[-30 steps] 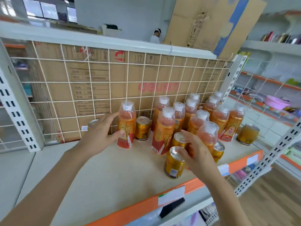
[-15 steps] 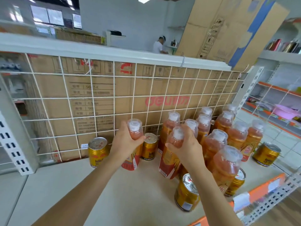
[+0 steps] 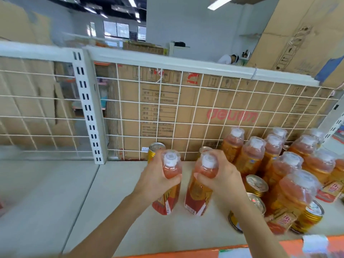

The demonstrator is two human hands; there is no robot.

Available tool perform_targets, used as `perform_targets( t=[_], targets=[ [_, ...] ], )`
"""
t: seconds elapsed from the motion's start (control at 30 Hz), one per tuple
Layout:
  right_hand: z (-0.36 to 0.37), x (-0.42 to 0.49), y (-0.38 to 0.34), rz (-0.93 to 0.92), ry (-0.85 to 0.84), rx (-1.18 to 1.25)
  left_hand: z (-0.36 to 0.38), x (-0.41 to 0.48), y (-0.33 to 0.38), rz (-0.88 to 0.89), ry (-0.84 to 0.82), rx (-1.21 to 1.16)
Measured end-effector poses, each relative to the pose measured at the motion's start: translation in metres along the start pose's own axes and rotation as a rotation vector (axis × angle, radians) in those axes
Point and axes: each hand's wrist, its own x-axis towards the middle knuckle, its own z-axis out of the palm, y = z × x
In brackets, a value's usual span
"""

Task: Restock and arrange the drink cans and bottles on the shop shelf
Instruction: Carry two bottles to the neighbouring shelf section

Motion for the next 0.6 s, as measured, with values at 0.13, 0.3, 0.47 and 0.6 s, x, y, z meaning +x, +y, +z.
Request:
perform_targets(
  t=[0.13, 0.3, 0.47, 0.6],
  targets=[
    [0.018, -0.015, -0.027, -0.079, -0.048, 0.0, -0.036, -0.042, -0.01, -0.035, 0.081, 0.006],
    [0.042, -0.025, -0.057, -0.144, -0.1, 0.091, -0.084, -0.09, -0.021, -0.049, 0.204, 0.057],
    [0.075, -0.029, -0.098, -0.252, -0.188, 0.159, -0.125, -0.119, -0.038, -0.14, 0.322, 0.134],
    [0.113, -0.027, -0.139, -0.358, -0.272, 0.211, -0.154, -0.133, -0.051, -0.175, 0.395, 0.201]
  ],
)
